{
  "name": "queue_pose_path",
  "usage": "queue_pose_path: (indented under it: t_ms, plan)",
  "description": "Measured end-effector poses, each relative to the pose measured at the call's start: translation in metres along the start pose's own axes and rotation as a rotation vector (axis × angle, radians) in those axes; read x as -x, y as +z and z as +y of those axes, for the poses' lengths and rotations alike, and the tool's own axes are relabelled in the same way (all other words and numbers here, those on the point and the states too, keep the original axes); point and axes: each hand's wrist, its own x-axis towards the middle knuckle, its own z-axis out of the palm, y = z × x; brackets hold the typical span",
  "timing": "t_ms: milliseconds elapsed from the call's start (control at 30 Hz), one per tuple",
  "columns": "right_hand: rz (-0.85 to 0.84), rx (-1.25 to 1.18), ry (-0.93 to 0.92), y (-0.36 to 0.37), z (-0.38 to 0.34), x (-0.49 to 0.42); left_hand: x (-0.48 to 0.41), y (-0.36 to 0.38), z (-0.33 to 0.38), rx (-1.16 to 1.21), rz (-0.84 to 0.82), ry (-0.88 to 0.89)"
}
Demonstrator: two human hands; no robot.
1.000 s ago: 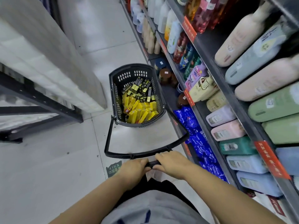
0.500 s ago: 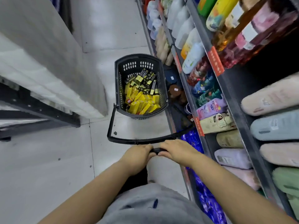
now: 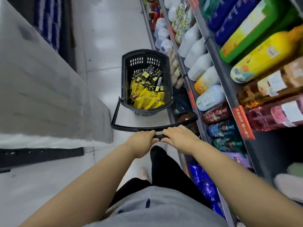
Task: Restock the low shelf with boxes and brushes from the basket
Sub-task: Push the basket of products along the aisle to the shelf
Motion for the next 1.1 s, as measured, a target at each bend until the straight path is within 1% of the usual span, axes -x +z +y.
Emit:
queue_pose_path:
  t_ms: [233, 467, 733, 833, 967, 1100]
  plan:
    - [-0.039, 0.052, -0.043, -0.052, 0.083, -0.094, -0.099, -0.074, -0.021, 0.046, 0.012, -0.031]
    - [-0.15, 0.046, -0.07, -0.133, 0.168, -0.2, -0.206, -0.165, -0.045, 0.097, 0.056, -0.081]
    - [-0.124, 0.084, -0.112, -0.209, 0.239, -0.335, -0.306, -0.284, -0.107, 0.163, 0.037, -0.084]
    - [-0.128, 0.087, -0.072, -0.238, 0.26, -0.386, -0.346, -0.329, -0.133, 0.174, 0.021, -0.07]
    - [-0.102, 0.067, 0.045, -0.293, 0.278, -0.466, -0.401, -0.413, -0.175, 0.145, 0.034, -0.073]
    - [-0.071, 0.029, 0.096, -0.34, 0.298, -0.536, -0.447, -0.49, -0.21, 0.164, -0.015, -0.062]
